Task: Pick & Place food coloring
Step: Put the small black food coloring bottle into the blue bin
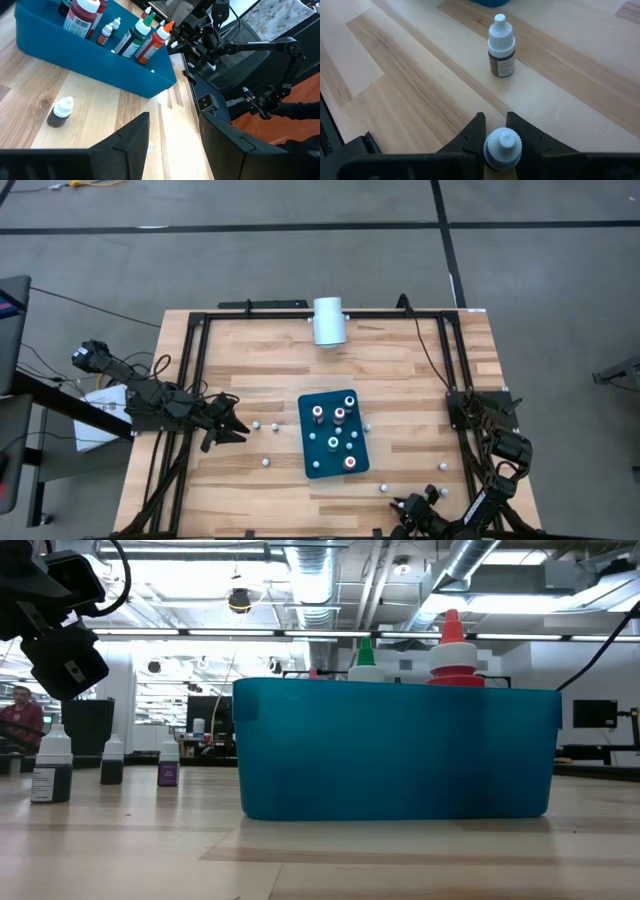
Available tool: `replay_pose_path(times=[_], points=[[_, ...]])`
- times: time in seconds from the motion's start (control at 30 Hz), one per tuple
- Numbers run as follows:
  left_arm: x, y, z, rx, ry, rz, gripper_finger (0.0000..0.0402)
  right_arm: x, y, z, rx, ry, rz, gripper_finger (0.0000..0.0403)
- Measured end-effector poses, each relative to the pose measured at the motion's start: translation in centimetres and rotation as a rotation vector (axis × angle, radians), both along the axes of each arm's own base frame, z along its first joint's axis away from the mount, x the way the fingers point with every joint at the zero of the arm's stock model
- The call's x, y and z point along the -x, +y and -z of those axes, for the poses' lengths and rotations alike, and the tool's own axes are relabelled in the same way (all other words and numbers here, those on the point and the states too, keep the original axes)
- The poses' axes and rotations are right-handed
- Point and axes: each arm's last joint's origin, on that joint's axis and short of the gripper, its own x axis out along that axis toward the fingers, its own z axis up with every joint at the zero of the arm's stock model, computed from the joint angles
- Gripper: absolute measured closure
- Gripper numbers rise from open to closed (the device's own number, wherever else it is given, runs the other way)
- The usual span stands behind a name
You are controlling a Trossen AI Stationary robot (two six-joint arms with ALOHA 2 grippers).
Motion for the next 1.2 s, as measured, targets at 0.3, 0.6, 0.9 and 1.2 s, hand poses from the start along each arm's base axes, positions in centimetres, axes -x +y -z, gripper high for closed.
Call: replay_pose_path(times=[0.3,0.6,0.9,1.2], points=[[0.0,0.0,0.0,0.0,0.0,0.0,0.0236,0.0,-0.1,-1.5,-0.054,0.024,0.023,0.0344],[0.0,0.0,0.0,0.0,0.0,0.0,0.0236,0.9,-0.8,-6.8,-0.106,0.008,-0.012,0.0345],[0.0,0.0,0.0,-0.003,0.004,0.0,0.0236,1.5,-2.7,-11.3,-0.096,-0.035,-0.018,0.0345],[0.0,0.0,0.1,-0.003,0.005,0.0,0.0236,1.4,-4.8,-16.0,-0.108,-0.2,-0.045,0.0345]])
